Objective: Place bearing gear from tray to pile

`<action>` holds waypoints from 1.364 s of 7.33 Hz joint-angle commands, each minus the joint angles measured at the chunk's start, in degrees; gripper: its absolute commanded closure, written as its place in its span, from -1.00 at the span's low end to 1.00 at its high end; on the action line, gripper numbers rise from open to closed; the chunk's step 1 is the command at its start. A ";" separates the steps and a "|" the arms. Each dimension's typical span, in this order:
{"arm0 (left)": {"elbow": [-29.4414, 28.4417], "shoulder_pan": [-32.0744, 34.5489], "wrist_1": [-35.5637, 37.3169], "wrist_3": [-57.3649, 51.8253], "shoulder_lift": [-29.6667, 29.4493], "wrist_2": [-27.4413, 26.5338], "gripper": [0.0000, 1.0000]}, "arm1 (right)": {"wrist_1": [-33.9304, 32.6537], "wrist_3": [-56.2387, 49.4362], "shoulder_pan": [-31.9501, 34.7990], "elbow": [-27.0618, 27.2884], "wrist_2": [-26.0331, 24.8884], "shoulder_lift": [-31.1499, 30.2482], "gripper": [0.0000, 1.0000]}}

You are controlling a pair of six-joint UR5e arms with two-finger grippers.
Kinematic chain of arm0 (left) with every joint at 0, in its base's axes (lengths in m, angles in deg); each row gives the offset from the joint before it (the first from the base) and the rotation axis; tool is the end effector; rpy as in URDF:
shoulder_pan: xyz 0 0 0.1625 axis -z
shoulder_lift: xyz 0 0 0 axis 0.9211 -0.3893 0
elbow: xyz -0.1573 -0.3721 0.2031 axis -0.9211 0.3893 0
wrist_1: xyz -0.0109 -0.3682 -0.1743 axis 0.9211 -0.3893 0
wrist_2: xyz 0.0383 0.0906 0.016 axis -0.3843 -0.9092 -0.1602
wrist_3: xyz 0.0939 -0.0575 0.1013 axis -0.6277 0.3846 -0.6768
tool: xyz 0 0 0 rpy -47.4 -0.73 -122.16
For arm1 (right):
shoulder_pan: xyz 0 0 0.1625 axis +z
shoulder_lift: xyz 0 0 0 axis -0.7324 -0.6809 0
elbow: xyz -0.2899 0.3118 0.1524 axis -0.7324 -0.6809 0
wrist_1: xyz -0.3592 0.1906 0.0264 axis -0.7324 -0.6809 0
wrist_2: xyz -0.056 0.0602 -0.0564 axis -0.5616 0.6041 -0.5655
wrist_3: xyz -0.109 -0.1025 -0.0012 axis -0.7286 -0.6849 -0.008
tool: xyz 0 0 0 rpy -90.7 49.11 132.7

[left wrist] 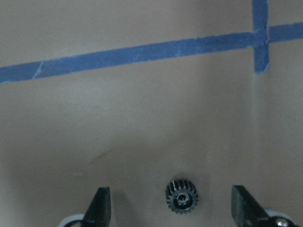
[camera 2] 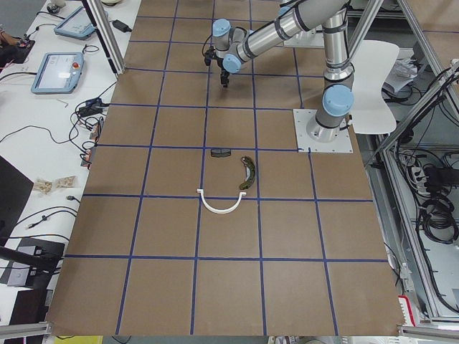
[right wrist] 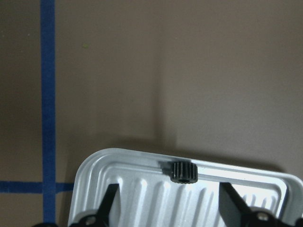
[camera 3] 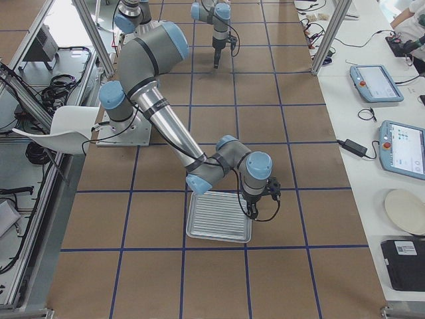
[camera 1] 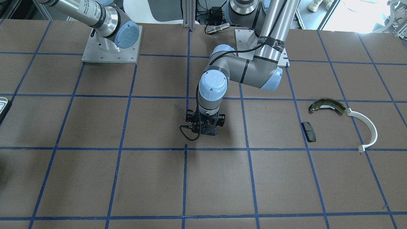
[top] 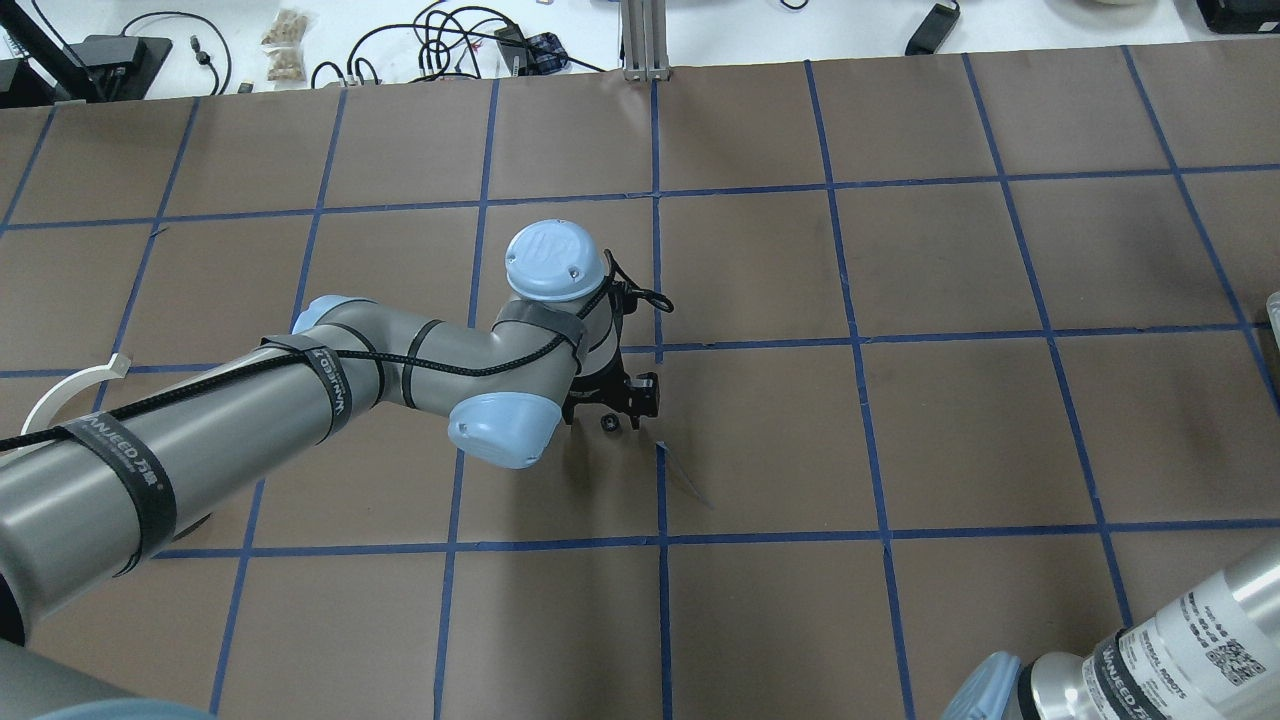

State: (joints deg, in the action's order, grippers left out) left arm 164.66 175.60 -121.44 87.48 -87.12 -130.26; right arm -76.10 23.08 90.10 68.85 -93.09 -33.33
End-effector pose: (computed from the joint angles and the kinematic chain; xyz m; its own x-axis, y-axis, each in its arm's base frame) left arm -0.3068 -0.4715 0.1485 -0.9912 0.1267 0.0383 0.1294 0.9885 0.0786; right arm -0.4384 -0.5783 0.1842 -0.9886 -0.0866 0.1233 -0.0891 0.9959 -0.0155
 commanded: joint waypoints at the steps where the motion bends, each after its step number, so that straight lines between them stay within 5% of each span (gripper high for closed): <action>1: 0.04 0.03 -0.09 -0.48 -0.18 0.05 0.73 | -1.29 -0.58 -0.03 0.02 -0.13 0.64 -0.48; 2: -0.13 0.03 0.00 -0.84 -0.44 -0.04 1.00 | -1.20 -1.11 -0.03 0.02 -1.52 0.56 -0.35; 6: -5.64 -4.60 -7.16 -2.25 3.06 -3.27 1.00 | -1.29 -1.64 -0.03 -0.07 -2.06 1.61 -0.35; 10: -14.90 -26.81 -22.76 -12.84 5.53 -6.35 1.00 | -1.29 -1.55 -0.03 -0.25 -2.15 2.14 -0.29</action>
State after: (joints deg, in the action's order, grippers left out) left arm 151.04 155.98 -141.28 79.20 -82.20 -134.91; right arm -77.38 21.53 90.06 68.63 -95.18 -31.47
